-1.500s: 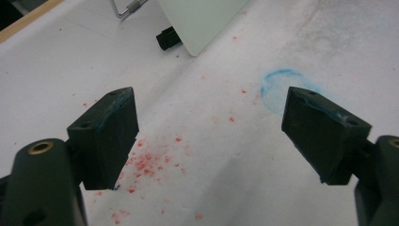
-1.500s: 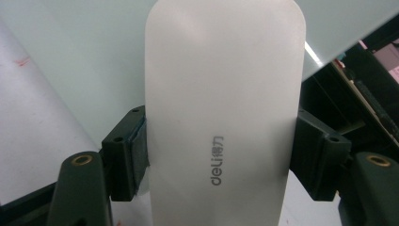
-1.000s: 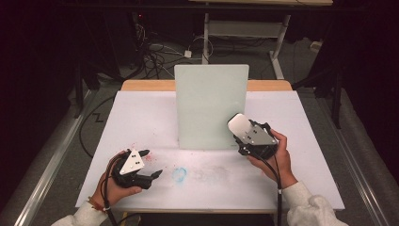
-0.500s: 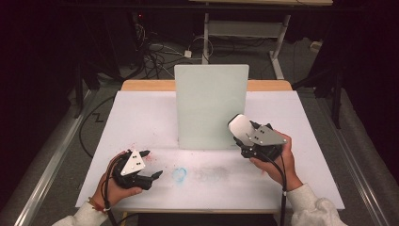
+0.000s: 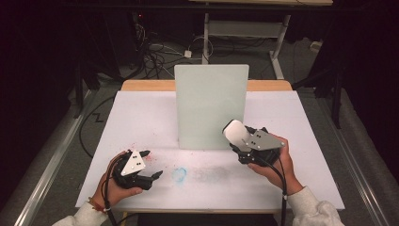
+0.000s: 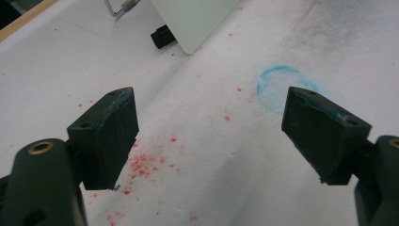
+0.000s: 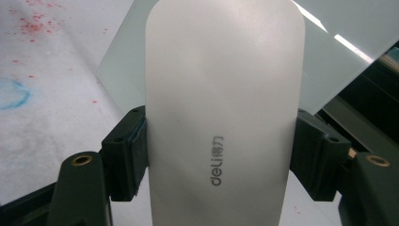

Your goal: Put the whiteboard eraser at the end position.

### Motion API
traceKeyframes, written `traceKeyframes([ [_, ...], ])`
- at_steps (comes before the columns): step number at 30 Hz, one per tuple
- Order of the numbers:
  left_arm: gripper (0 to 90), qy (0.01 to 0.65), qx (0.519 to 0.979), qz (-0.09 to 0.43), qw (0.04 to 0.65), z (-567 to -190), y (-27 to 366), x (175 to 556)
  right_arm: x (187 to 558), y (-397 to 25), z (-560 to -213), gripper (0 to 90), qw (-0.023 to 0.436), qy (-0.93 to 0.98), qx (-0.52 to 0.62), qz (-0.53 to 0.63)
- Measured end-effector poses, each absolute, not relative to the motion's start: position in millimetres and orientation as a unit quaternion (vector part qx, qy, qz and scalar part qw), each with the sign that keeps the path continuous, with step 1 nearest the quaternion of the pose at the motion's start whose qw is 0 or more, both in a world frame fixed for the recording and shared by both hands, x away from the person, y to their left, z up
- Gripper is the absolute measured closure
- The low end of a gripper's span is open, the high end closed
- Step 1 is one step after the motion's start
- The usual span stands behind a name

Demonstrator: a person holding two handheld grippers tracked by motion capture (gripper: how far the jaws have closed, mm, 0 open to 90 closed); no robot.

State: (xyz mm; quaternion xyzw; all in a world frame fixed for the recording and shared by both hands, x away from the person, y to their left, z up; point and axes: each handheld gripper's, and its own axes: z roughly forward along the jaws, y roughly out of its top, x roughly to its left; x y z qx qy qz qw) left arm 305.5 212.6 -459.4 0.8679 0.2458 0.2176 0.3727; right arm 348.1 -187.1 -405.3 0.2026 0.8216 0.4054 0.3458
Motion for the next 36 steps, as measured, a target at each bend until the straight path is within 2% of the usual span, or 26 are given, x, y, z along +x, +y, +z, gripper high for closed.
traceKeyframes([
  [17, 18.3, 0.246, 0.868, 0.22, 0.371, -459.1, 213.2, 305.6, 335.0, -168.5, -410.9, 30.4, 0.294, 0.857, 0.15, 0.395],
  [27, 18.3, 0.245, 0.87, 0.218, 0.368, -460.1, 212.4, 305.8, 331.0, -151.5, -420.2, 30.5, 0.223, 0.899, 0.107, 0.36],
  [36, 18.3, 0.243, 0.873, 0.216, 0.364, -461.4, 210.4, 306.1, 329.5, -129.2, -435.8, 30.4, 0.18, 0.926, 0.075, 0.325],
])
